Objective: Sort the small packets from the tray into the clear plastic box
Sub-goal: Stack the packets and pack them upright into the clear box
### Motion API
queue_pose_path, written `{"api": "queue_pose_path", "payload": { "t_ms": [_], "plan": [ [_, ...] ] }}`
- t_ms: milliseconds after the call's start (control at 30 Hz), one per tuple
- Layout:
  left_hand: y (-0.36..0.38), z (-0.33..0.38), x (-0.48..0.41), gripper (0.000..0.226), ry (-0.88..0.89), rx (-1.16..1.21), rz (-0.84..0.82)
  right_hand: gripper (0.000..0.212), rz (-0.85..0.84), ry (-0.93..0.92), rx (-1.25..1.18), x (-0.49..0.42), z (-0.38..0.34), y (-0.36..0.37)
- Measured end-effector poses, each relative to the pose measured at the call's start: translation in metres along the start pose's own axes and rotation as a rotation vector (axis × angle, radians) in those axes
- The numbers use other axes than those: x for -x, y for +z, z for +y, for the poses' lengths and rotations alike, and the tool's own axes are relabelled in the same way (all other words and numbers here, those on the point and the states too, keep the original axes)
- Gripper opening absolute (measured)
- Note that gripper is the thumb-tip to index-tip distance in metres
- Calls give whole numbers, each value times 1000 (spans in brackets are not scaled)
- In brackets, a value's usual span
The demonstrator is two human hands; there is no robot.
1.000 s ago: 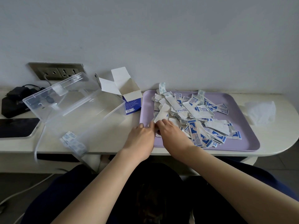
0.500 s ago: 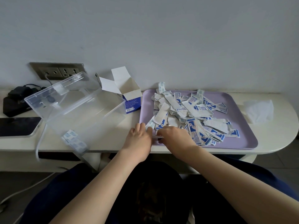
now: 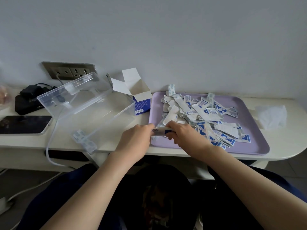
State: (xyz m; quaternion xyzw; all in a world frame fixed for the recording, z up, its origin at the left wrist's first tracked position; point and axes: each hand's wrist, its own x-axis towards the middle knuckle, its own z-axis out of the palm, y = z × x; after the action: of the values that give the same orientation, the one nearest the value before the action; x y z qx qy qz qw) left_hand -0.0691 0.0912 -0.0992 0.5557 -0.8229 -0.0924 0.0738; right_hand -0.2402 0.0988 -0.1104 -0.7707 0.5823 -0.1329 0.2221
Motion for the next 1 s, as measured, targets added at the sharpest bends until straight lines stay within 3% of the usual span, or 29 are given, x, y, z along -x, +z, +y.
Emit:
{"api": "queue_pose_path", "payload": {
  "t_ms": [200, 433, 533, 633, 733, 867, 1000],
  "plan": [
    [-11, -11, 11, 17, -62, -57, 134, 13, 58, -89, 61, 1, -13, 14],
    [-19, -26, 24, 10, -82, -61, 239, 16, 80, -69, 36, -6, -28, 25],
    [-33, -38, 32, 14, -126, 57, 339, 11, 213, -101, -65, -10, -46, 23],
    [-44, -53, 42, 13, -155, 212, 387, 13, 374, -212, -17, -19, -66, 23],
    [-54, -69, 57, 12, -150, 286, 444, 16, 432, -328, 19, -31, -92, 24],
    [-60, -97, 80, 11, -129, 311, 528, 29, 355, -442, 26, -45, -130, 26],
    [-58, -128, 95, 10, -173, 356, 615, 21, 236, -499, 44, -61, -158, 33]
  ]
}}
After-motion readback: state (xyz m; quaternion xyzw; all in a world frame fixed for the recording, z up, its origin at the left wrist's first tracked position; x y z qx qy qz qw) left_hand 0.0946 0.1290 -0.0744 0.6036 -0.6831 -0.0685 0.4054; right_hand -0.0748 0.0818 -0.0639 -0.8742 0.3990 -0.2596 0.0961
